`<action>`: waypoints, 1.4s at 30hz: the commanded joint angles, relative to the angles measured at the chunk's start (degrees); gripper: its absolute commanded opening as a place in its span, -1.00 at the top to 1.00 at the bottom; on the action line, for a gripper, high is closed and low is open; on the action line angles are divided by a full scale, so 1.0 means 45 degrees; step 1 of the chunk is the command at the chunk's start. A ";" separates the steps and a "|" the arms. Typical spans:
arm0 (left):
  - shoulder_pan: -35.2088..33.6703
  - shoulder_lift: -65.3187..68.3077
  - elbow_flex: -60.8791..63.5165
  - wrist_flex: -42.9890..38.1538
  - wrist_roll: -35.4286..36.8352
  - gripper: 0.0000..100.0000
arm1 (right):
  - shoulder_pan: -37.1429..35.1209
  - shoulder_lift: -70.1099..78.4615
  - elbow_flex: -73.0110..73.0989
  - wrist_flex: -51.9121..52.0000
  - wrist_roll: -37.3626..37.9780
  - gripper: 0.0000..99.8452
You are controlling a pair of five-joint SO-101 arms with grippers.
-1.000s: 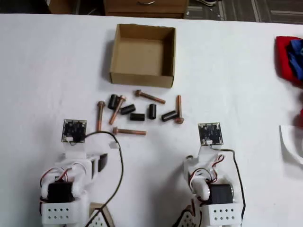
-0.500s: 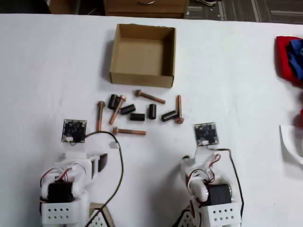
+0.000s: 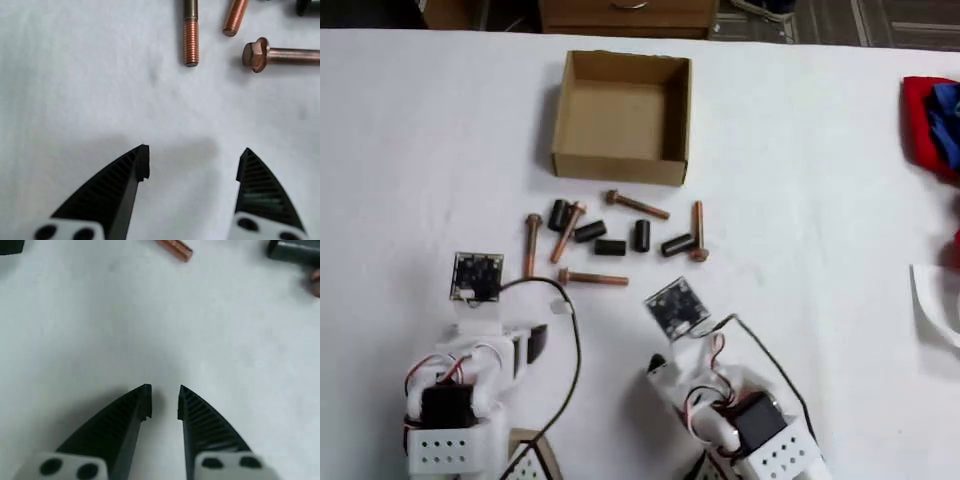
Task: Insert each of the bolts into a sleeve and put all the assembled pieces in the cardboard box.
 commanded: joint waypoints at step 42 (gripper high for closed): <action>-0.0117 -0.0254 0.0225 0.0039 0.0098 0.40 | 0.3155 2.3355 -2.3131 0.6672 0.7053 0.90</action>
